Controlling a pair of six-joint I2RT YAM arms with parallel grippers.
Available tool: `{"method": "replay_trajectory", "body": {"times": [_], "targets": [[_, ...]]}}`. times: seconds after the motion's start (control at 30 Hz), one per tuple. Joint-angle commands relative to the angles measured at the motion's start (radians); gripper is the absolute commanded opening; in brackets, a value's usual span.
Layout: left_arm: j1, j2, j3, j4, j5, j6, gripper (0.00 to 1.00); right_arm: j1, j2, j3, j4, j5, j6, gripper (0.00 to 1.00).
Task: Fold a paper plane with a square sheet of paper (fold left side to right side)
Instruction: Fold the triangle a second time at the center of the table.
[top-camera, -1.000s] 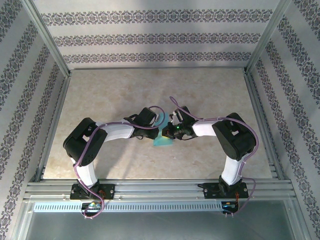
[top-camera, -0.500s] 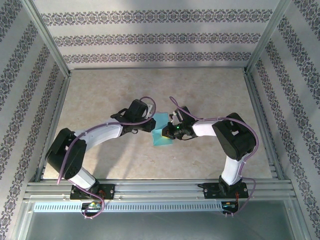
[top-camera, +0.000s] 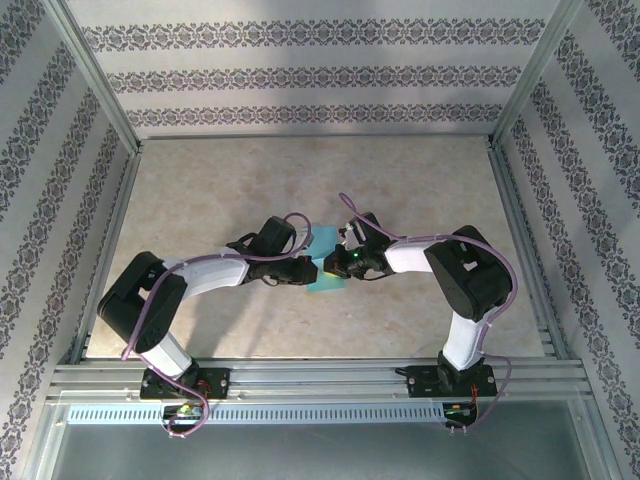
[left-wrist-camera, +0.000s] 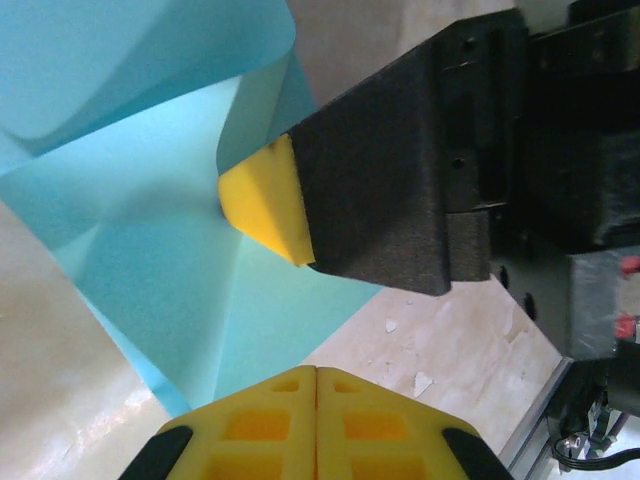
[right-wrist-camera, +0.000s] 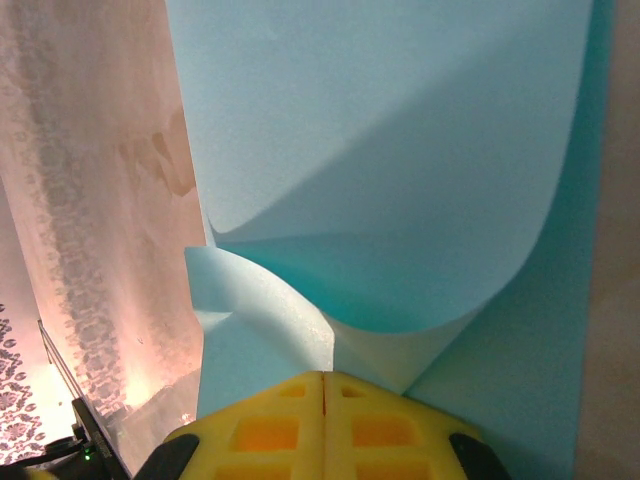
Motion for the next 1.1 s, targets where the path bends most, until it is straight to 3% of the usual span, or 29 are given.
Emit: {"method": "replay_trajectory", "body": {"times": [0.0, 1.07], "targets": [[-0.010, 0.033, 0.000, 0.078, 0.046, -0.030, 0.08, 0.006, 0.023, -0.030, -0.065, 0.043, -0.020, 0.00], [-0.011, 0.130, -0.058, 0.078, -0.020, -0.009, 0.08, 0.006, 0.025, -0.021, -0.060, 0.026, -0.024, 0.00]]}}
